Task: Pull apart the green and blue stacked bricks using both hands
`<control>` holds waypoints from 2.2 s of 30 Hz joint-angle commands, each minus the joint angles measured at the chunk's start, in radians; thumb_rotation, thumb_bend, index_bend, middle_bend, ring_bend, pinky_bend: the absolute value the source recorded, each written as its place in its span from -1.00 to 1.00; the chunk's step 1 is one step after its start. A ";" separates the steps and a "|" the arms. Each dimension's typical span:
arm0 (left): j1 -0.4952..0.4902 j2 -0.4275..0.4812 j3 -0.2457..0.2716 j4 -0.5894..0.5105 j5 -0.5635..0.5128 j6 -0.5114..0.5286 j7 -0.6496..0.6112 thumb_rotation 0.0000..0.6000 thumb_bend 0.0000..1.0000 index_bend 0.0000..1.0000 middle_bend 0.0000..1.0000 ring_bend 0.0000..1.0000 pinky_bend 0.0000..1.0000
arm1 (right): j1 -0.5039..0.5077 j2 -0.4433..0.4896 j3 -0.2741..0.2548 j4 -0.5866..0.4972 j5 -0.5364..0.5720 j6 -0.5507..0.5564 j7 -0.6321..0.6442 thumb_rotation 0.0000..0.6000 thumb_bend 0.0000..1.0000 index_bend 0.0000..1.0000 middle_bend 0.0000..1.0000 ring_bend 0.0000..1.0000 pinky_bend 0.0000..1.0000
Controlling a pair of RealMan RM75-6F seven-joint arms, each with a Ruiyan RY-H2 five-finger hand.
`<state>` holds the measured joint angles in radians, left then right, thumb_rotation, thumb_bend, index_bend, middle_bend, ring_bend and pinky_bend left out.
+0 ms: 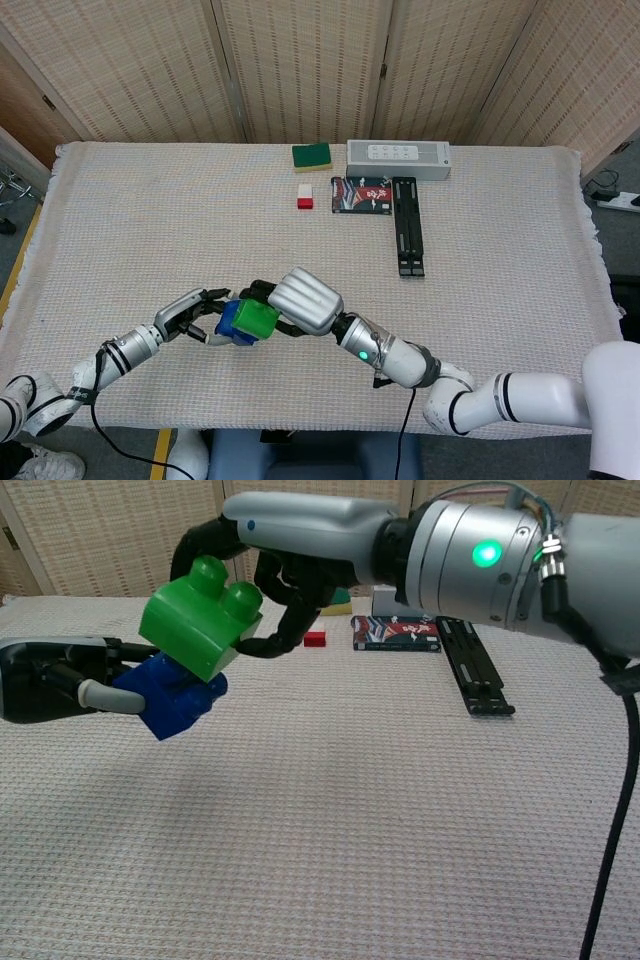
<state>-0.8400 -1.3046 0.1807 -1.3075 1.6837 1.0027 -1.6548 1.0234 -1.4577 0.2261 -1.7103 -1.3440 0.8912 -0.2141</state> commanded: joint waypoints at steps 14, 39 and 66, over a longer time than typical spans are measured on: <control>0.072 0.089 -0.073 -0.048 -0.161 -0.009 0.359 1.00 -0.21 0.74 0.54 -0.17 -0.40 | -0.182 0.193 -0.091 -0.050 -0.064 0.134 0.089 1.00 -0.19 0.90 0.66 0.64 0.95; 0.256 -0.096 -0.201 0.089 -0.382 0.158 1.541 1.00 -0.20 0.56 0.44 -0.33 -0.61 | -0.324 0.149 -0.201 0.131 -0.024 0.083 -0.034 1.00 -0.19 0.66 0.42 0.48 0.86; 0.312 0.051 -0.239 -0.227 -0.434 0.127 1.820 1.00 -0.60 -0.83 -0.87 -1.00 -1.00 | -0.373 0.407 -0.178 -0.107 0.156 0.089 -0.173 1.00 -0.19 -1.00 -1.00 -0.99 -0.86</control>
<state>-0.5467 -1.2903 -0.0752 -1.4821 1.2332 1.1038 0.1087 0.6954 -1.0981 0.0611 -1.7687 -1.1860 0.8972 -0.3245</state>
